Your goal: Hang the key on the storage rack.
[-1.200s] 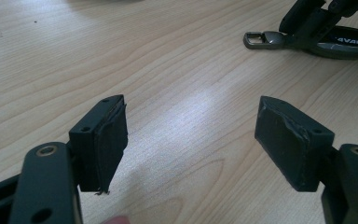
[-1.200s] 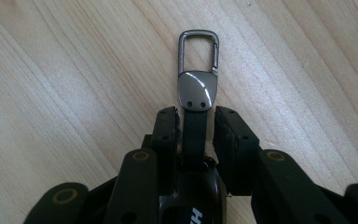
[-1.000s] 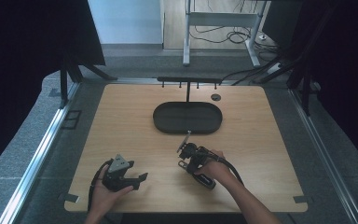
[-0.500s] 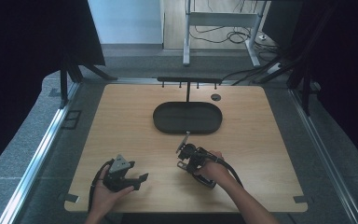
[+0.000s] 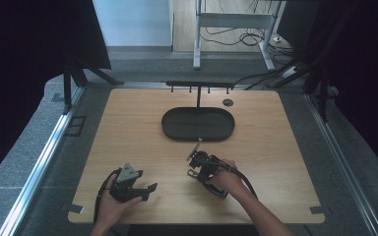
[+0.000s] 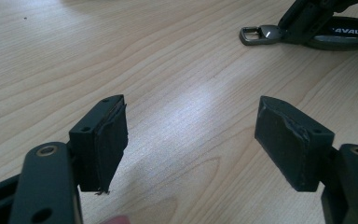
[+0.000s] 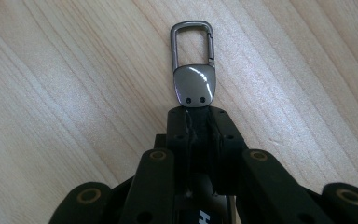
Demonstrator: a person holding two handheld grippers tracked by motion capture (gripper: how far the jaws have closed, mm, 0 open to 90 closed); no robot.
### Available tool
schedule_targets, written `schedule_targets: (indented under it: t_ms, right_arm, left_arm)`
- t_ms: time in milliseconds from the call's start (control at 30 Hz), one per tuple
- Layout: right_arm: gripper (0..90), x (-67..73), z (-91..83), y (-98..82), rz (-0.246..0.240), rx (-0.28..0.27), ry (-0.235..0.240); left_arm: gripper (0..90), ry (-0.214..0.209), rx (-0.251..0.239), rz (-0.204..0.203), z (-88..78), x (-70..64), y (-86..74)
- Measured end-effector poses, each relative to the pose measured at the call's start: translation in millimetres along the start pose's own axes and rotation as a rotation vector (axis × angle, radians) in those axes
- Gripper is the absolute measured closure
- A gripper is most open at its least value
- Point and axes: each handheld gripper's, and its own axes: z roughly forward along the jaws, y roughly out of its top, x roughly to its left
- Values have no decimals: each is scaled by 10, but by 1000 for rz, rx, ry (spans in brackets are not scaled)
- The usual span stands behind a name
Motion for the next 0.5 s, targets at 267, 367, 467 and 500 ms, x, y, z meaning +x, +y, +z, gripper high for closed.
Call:
schedule_targets:
  t_ms: [267, 367, 467, 500]
  right_arm:
    - [807, -4, 0, -5, 0, -4, 1]
    - [808, -6, -1, -12, 1, -9, 1]
    - [809, -10, 0, -14, 6, -12, 4]
    - [808, -11, 0, -17, 5, -14, 6]
  left_arm:
    - [263, -2, 4, -1, 11, -4, -4]
    - [263, -3, 3, -3, 5, 2, -4]
    - [263, -2, 4, -5, 8, 12, -8]
    - [263, -2, 5, -6, 9, 14, -9]
